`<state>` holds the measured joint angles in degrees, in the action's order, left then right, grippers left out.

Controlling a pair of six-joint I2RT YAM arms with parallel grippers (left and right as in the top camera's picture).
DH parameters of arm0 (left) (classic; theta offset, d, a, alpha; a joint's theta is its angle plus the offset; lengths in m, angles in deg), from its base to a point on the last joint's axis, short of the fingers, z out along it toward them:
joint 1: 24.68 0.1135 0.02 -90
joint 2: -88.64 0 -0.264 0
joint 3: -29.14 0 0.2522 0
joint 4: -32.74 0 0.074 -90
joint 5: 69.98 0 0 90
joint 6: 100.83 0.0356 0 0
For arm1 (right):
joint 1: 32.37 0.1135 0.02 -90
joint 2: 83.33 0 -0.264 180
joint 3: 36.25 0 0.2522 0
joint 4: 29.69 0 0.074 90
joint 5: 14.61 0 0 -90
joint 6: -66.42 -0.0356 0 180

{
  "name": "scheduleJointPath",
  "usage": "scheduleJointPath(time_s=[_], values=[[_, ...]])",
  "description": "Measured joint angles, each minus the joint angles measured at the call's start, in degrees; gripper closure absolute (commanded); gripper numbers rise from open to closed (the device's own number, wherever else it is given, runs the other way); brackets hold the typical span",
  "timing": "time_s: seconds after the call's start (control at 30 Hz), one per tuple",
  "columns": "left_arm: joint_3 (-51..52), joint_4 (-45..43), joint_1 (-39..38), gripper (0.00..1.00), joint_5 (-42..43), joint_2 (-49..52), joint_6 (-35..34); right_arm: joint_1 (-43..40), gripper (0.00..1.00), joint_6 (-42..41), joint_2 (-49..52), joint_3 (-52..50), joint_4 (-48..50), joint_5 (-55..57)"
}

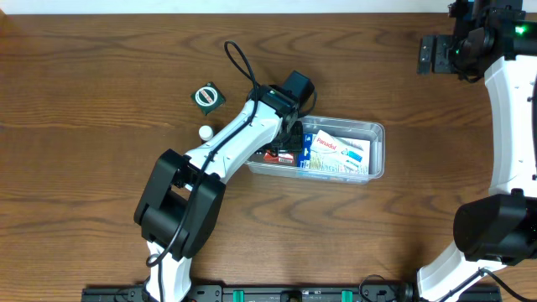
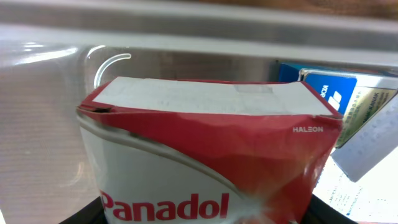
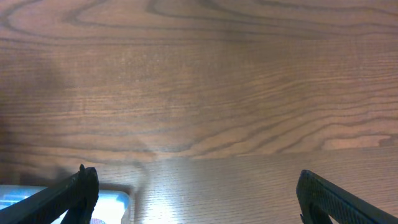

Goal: Pack container
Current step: 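Lower the red box into the container's left end and release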

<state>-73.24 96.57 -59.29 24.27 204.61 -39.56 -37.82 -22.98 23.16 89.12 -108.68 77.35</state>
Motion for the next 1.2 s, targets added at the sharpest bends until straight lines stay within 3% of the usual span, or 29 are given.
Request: scheduleJointPath(time_s=[1.2], values=[[0.0,-1.18,-0.09,0.37,-1.44,3.32,-1.51,0.0,0.01,0.0,0.0,0.0,0.0,0.02]])
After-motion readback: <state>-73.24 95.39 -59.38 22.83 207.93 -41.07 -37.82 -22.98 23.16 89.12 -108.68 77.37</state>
